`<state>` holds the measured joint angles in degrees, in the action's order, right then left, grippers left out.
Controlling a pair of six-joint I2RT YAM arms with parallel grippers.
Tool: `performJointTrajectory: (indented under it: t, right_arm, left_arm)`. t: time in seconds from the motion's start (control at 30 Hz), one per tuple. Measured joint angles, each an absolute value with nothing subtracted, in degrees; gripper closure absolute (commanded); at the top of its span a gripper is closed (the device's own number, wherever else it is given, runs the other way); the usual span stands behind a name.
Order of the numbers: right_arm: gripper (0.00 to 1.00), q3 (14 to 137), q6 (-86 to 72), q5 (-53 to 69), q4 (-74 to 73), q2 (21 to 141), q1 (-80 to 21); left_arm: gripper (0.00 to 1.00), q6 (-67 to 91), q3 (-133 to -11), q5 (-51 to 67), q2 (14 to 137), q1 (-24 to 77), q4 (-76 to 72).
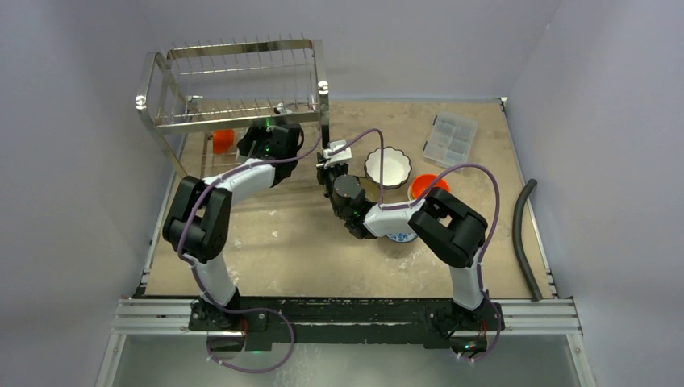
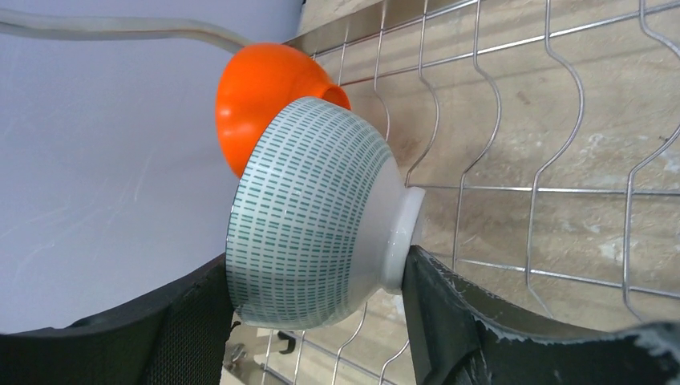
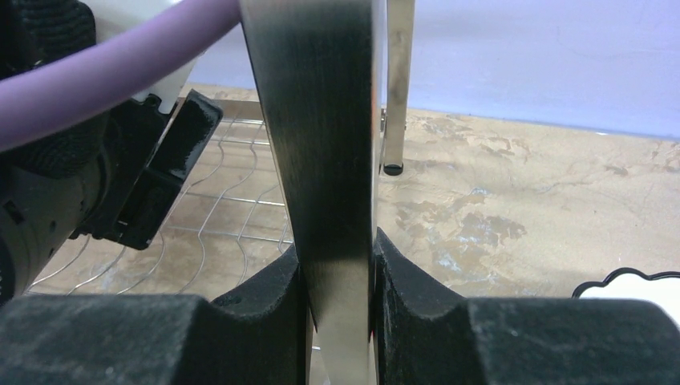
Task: Unload the bowls from the dish rack
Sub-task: Adjust the bowl in the dish rack.
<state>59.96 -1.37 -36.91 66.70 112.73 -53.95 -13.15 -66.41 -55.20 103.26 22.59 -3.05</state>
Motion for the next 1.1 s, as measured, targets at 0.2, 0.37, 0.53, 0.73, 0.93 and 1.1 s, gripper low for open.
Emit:
performJointTrajectory:
  t: [0.2,0.37,0.53,0.73,0.93,1.1]
  right_arm:
    - [1.00,59.9,-1.6,-36.9,66.8,112.7,-53.9]
    - [1.00,59.7,-1.7,-36.8,67.0,112.7,-53.9]
    - [1.00,59.6,-1.7,-36.7,67.2,112.7,-53.9]
    - [1.00,59.5,-1.7,-36.5,67.5,112.7,-53.8]
    - [1.00,59.5,-1.7,-36.5,67.5,112.7,-53.8]
    - [1.00,59.4,-1.7,-36.5,67.6,112.7,-53.8]
  left_arm:
    - [0.54,-14.4,-65.1,-57.4,102.6,23.7,-1.3]
    - [0.48,-14.3,-65.0,-59.4,104.1,24.4,1.1]
    - [0.43,-13.8,-64.5,-59.7,105.0,25.1,3.5]
    - [0.34,-11.6,-64.5,-59.8,105.2,26.1,5.7]
    - [0.29,-9.1,-64.5,-58.6,105.2,26.7,7.8]
    - [0.25,-7.0,-64.5,-54.3,105.2,27.8,8.9]
